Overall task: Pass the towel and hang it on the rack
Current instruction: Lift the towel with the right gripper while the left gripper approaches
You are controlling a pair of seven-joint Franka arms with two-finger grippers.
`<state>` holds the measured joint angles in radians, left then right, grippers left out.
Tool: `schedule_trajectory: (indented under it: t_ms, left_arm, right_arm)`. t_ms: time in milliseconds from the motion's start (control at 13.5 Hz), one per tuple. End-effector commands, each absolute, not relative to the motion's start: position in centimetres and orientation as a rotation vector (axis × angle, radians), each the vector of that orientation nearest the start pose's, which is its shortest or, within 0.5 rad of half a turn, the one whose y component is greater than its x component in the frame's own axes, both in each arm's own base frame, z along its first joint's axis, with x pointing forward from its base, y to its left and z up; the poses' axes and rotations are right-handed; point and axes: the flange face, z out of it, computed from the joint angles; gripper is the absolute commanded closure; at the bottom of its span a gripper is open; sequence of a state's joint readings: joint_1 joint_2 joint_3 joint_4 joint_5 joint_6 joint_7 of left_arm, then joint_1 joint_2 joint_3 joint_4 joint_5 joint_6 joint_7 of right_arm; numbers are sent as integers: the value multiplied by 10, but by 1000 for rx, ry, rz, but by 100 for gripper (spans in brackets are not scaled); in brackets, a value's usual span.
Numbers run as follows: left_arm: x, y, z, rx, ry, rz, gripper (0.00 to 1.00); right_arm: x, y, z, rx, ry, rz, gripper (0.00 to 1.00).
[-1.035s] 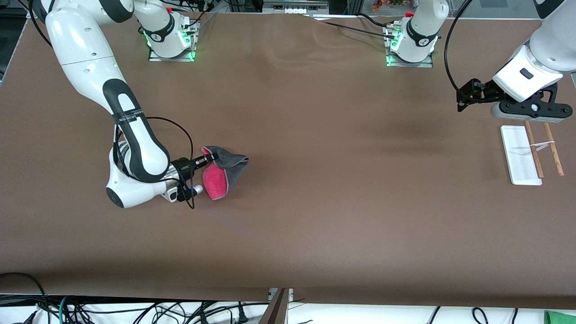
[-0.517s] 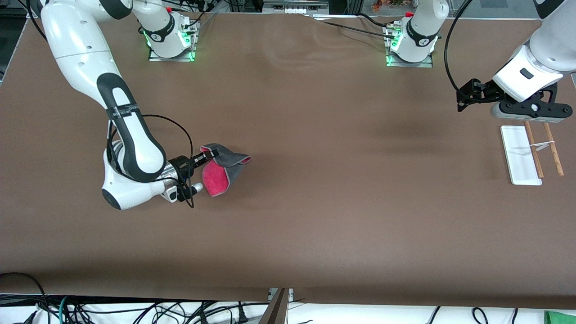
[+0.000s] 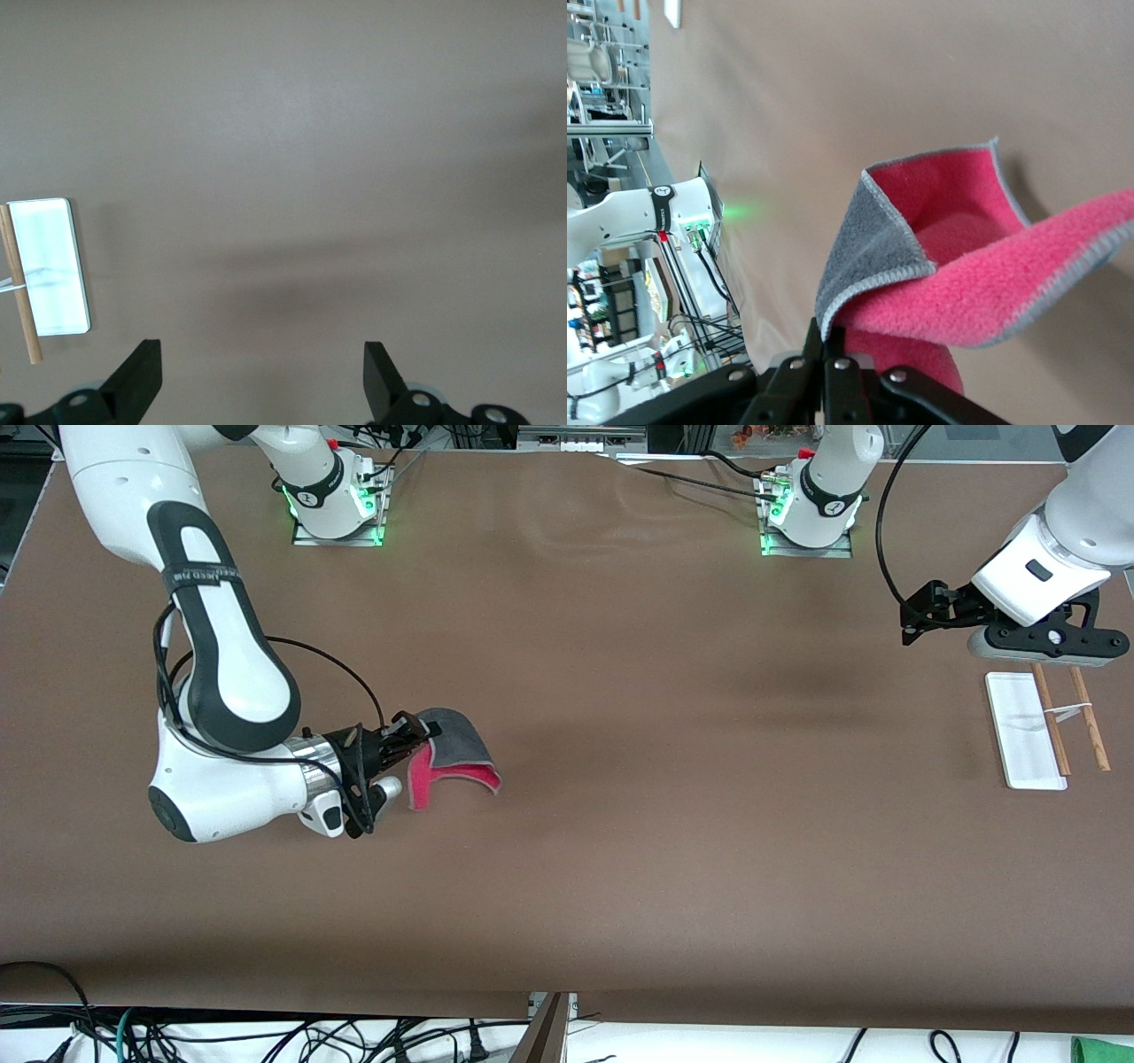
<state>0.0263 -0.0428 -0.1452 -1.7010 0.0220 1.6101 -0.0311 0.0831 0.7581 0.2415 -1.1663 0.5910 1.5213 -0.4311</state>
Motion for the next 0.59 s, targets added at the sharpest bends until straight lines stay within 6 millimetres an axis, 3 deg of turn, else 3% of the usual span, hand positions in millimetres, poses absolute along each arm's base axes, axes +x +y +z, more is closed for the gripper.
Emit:
schedule_trajectory:
  t_ms: [0,296,517]
  left_arm:
    - [544,-63,588,-3113,128,96,0]
    - [556,-58,561,-3140,153,179,0]
    - [565,-66,538,-3223,458,245,0]
  right_arm:
    - [669,263,381,-2213,-779,381,100]
    - [652,310,430,-2226,-725,375,100]
    - [640,351,464,-2221,-655,331,100]
